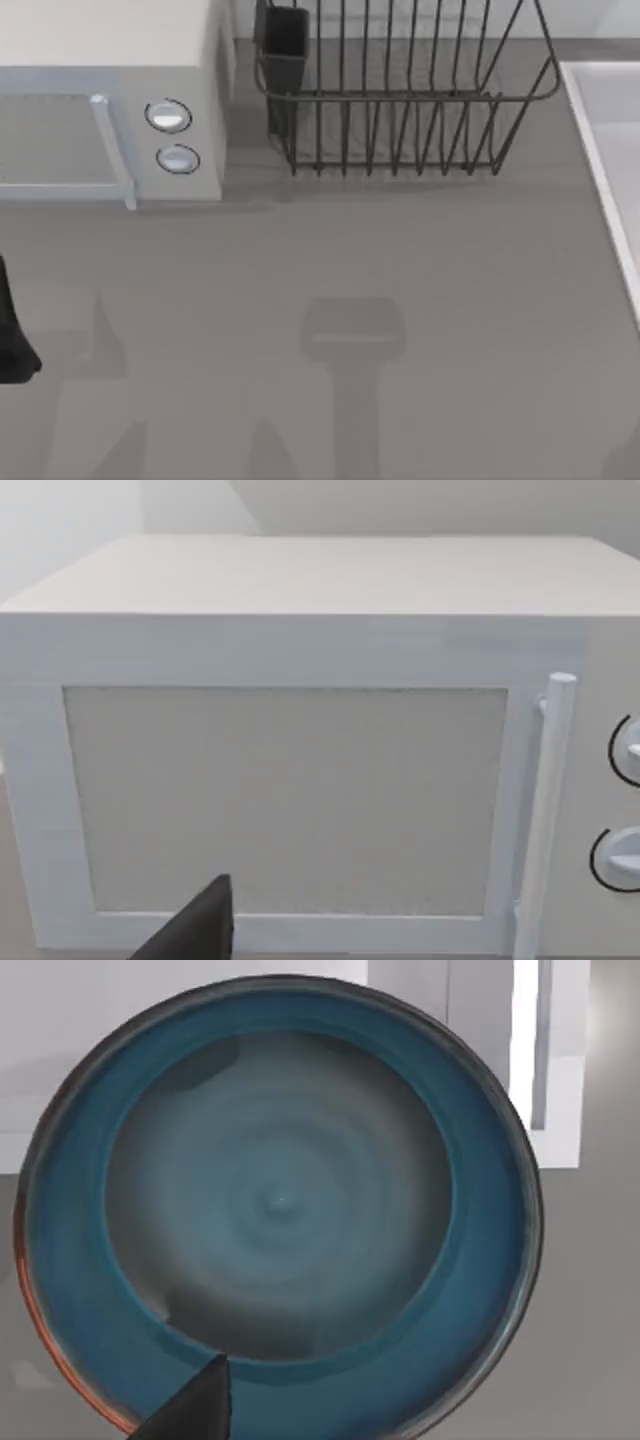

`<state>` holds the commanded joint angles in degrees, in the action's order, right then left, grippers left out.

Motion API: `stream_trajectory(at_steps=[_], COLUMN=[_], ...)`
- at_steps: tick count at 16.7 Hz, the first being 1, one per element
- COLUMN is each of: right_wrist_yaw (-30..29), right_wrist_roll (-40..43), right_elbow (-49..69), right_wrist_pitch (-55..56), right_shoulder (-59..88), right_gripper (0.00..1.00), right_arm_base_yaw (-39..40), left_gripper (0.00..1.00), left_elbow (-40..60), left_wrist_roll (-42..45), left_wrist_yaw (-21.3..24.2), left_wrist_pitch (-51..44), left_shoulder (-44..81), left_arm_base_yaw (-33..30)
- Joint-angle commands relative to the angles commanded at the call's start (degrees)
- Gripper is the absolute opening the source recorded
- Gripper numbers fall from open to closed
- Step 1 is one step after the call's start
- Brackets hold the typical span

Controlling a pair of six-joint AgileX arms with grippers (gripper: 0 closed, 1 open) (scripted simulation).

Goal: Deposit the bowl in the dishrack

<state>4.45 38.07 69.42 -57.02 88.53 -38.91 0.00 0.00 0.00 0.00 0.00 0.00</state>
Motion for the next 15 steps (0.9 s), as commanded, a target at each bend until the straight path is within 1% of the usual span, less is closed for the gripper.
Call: stream_trajectory(at_steps=[3,6,12,15], right_wrist_yaw=[0.4,0.5,0.5,0.5], right_wrist_roll=[3.6,5.2,4.9,4.4], right_elbow=[7.0,10.0,9.1,5.6], right_wrist_pitch=[-5.0,-7.1,-6.0,-0.3], right_shoulder=[8.3,11.4,11.7,13.9], right_gripper=[1.0,1.0,1.0,1.0], right_arm_base_yaw=[-3.7,-5.3,-5.0,-4.6], left_gripper=[1.0,1.0,1.0,1.0], left_elbow=[0.0,0.0,0.0,0.0], left_wrist_roll=[0.0,0.0,0.0,0.0], left_wrist_yaw=[0.0,0.0,0.0,0.0], left_wrist_pitch=[0.0,0.0,0.0,0.0], left_shoulder=[0.0,0.0,0.0,0.0], left_arm_base_yaw=[0.0,0.0,0.0,0.0])
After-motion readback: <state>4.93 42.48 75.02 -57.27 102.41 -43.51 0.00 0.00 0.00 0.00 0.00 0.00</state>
